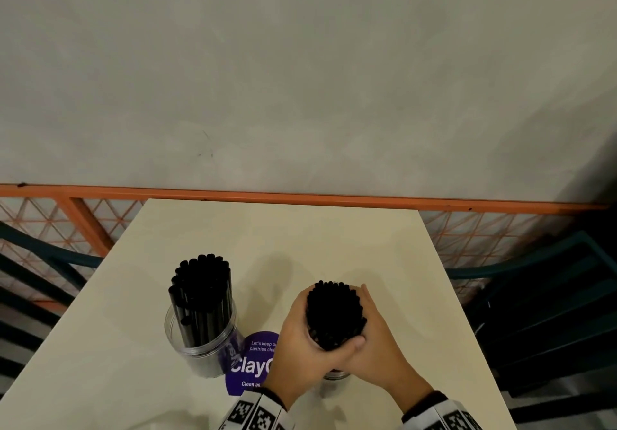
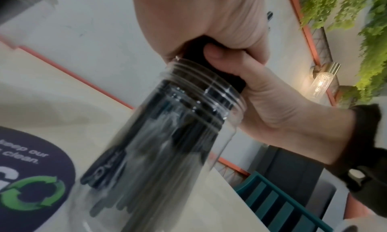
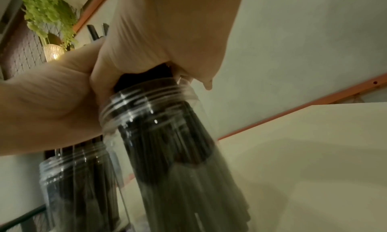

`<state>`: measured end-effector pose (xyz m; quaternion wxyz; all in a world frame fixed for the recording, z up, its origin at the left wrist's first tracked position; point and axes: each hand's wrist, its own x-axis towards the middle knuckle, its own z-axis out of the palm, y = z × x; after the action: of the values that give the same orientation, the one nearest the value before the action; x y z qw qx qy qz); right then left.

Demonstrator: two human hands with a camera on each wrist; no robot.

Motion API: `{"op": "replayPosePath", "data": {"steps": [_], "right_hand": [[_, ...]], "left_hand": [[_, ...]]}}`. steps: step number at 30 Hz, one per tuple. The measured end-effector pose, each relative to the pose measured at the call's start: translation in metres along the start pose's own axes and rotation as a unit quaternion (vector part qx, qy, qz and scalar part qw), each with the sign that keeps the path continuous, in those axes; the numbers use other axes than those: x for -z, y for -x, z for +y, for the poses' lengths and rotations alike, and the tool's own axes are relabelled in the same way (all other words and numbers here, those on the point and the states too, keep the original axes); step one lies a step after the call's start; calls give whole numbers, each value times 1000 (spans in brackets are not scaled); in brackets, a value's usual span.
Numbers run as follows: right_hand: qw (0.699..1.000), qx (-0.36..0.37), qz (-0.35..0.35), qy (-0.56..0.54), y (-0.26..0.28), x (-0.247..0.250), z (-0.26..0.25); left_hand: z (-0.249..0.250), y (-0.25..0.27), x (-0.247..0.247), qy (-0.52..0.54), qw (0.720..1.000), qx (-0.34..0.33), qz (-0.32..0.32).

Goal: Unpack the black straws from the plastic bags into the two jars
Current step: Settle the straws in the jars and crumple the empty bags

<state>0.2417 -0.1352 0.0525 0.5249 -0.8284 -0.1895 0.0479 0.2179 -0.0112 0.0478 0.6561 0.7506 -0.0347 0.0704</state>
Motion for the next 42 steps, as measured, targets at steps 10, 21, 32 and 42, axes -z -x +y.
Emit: {"op": "replayPosePath", "data": {"steps": [10, 21, 32, 42], "right_hand": [[999, -21, 0, 49, 3, -5, 2], [995, -64, -31, -74, 7, 3, 16], [940, -305, 55, -141, 107, -12, 50], [990, -131, -42, 1, 71, -96, -24]], "left_hand": [[0, -1, 2, -10, 999, 29, -23], [-8, 1, 6, 21, 997, 55, -48], [-22, 63, 77, -51, 984, 153, -74], [12, 69, 137, -151, 965, -6, 214]]}}
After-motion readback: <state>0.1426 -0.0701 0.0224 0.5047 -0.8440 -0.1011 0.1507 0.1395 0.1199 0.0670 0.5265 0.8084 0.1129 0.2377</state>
